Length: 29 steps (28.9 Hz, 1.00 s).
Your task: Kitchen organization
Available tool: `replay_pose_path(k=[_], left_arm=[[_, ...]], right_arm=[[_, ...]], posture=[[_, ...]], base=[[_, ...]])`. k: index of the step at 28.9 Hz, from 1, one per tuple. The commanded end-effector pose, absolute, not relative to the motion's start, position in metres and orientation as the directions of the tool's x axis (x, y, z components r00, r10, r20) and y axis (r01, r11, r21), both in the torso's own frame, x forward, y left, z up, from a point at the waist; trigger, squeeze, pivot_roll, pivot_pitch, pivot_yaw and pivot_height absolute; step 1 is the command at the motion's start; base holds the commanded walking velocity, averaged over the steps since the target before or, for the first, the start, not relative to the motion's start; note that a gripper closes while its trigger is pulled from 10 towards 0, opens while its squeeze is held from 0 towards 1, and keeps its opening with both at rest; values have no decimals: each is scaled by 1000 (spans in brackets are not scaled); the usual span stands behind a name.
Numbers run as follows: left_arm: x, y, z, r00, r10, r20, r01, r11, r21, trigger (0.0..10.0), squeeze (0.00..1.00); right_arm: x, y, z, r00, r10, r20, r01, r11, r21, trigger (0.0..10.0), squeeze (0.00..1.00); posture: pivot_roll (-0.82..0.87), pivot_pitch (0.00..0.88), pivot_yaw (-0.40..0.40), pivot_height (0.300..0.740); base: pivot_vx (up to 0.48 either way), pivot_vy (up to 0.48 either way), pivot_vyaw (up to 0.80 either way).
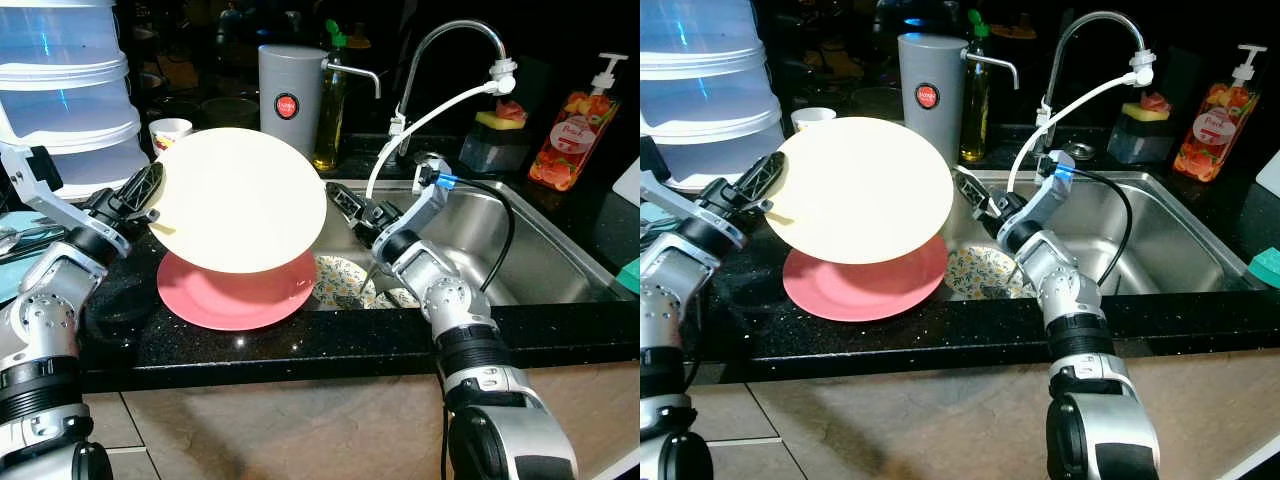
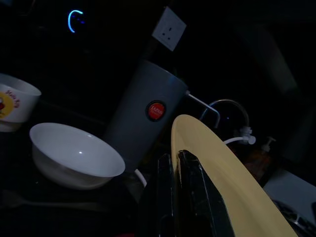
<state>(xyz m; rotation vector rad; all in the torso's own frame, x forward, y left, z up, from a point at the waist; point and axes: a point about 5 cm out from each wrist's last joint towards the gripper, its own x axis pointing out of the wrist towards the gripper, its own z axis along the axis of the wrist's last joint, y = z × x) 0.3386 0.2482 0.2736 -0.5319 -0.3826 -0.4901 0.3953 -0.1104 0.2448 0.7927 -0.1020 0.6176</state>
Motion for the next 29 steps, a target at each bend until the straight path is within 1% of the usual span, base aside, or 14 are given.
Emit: replay_pose_path(k=[1,2,3,4,6,9,13,16,17,22,26,29], left_arm=[[338,244,273,801,-358,479,557,738,-380,0,0],[338,243,273,800,-360,480,560,735,-382,0,0],[338,242,272,799,-365,478,563,733,-381,0,0],[338,242,272,799,-365,478,563,733,-381,0,0],[338,240,271,799,-373,473,567,731,-381,0,0],[338,241,271,800,-369,473,563,733,-382,0,0],[338,243,272,801,-363,476,561,734,-383,0,0],[338,244,273,800,-361,480,561,734,-383,0,0],[338,244,274,798,-355,486,561,732,-386,0,0],[338,245,274,798,-350,491,560,732,-389,0,0],[337,247,275,797,-341,499,559,731,-392,0,0],[337,247,275,796,-339,501,559,730,-394,0,0]], right_arm=[[393,-106,253,789,509,345,-592,479,648,10000,71],[391,-104,254,771,532,351,-611,460,644,10000,0],[388,-100,255,743,563,363,-637,427,641,10000,0],[388,-100,255,743,563,363,-637,427,641,10000,0],[380,-92,258,677,613,407,-686,325,651,10000,0],[379,-91,259,664,619,419,-695,304,652,10000,0],[379,-93,259,674,605,424,-686,300,663,10000,0],[379,-95,261,676,593,437,-681,278,677,10000,0],[380,-97,264,683,576,450,-673,255,695,10000,0],[382,-102,267,703,540,463,-654,235,719,10000,0],[385,-115,271,730,479,488,-630,194,752,10000,0],[384,-116,272,725,481,492,-636,194,747,10000,0]], posture=[[74,39,-52,740],[74,39,-52,740],[74,39,-52,740],[74,39,-52,740],[74,39,-52,740],[74,39,-52,740],[74,39,-52,740],[74,39,-52,740],[74,39,-52,740],[74,35,-52,740],[73,29,-52,740],[72,28,-51,740]], base=[[0,0,0],[0,0,0],[0,0,0],[0,0,0],[0,0,0],[0,0,0],[0,0,0],[0,0,0],[0,0,0],[0,0,0],[0,0,0],[0,0,0]])
